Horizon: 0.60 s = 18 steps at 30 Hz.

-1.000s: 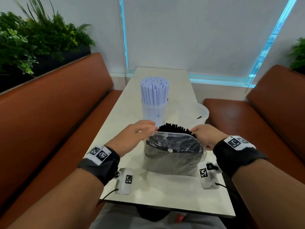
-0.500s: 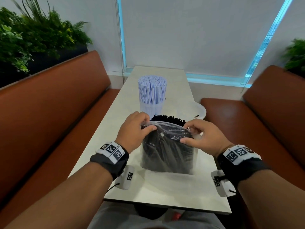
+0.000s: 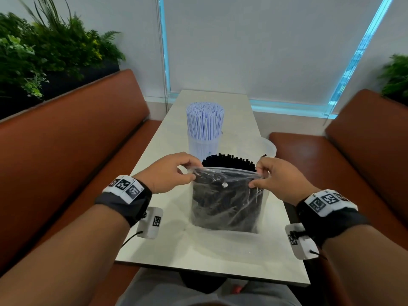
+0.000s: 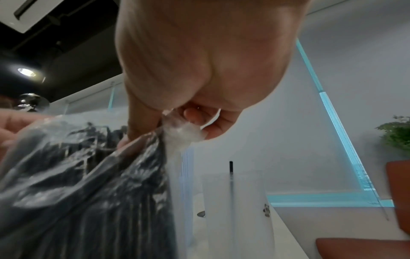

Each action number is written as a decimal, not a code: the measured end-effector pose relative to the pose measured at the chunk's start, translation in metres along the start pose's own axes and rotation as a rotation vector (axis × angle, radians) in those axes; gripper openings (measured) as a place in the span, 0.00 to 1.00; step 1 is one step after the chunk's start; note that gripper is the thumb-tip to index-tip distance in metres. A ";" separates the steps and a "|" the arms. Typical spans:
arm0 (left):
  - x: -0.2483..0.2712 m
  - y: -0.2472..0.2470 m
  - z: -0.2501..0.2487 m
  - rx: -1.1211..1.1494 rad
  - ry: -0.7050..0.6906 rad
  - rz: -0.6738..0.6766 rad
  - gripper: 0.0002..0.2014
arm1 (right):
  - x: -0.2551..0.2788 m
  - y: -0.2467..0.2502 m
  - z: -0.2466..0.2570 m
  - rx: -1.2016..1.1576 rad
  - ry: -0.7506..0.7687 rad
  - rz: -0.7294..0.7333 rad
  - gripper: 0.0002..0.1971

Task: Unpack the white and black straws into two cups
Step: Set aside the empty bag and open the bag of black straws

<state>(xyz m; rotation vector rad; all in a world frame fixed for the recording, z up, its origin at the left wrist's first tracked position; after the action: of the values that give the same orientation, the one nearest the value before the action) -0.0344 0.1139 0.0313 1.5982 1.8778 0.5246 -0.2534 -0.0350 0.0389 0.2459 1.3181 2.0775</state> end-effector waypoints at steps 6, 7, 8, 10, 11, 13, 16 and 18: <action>-0.001 -0.004 -0.023 -0.400 -0.133 -0.260 0.10 | 0.009 0.002 0.028 0.248 0.148 -0.255 0.27; 0.001 -0.007 -0.029 -0.499 -0.156 -0.314 0.09 | 0.012 0.001 0.035 0.306 0.186 -0.293 0.26; 0.003 -0.011 -0.033 -0.571 -0.167 -0.354 0.09 | 0.016 -0.001 0.040 0.349 0.201 -0.324 0.22; 0.006 -0.022 -0.034 -0.629 -0.182 -0.373 0.09 | 0.023 -0.005 0.043 0.352 0.178 -0.346 0.12; 0.007 -0.027 -0.031 -0.616 -0.185 -0.358 0.07 | 0.026 -0.008 0.042 0.326 0.157 -0.339 0.09; 0.012 -0.034 -0.023 -0.523 -0.173 -0.309 0.06 | 0.031 -0.017 0.038 0.290 0.138 -0.304 0.15; 0.020 -0.044 -0.017 -0.439 -0.140 -0.285 0.18 | 0.036 -0.025 0.037 0.272 0.151 -0.290 0.25; 0.024 -0.048 -0.020 -0.409 -0.131 -0.316 0.19 | 0.037 -0.025 0.042 0.275 0.178 -0.327 0.24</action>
<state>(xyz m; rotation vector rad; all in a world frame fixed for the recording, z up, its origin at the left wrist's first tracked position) -0.0852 0.1302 0.0098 1.0248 1.7432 0.6010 -0.2515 0.0257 0.0302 -0.0386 1.6321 1.6742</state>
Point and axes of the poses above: each hand's wrist, its own x-axis away from the middle knuckle, its own y-axis out of the back of the hand, z = x × y, the point moved 10 cm from there along -x, towards the middle knuckle, and after that the axes turned 2 degrees about z, right-handed, at the moved point
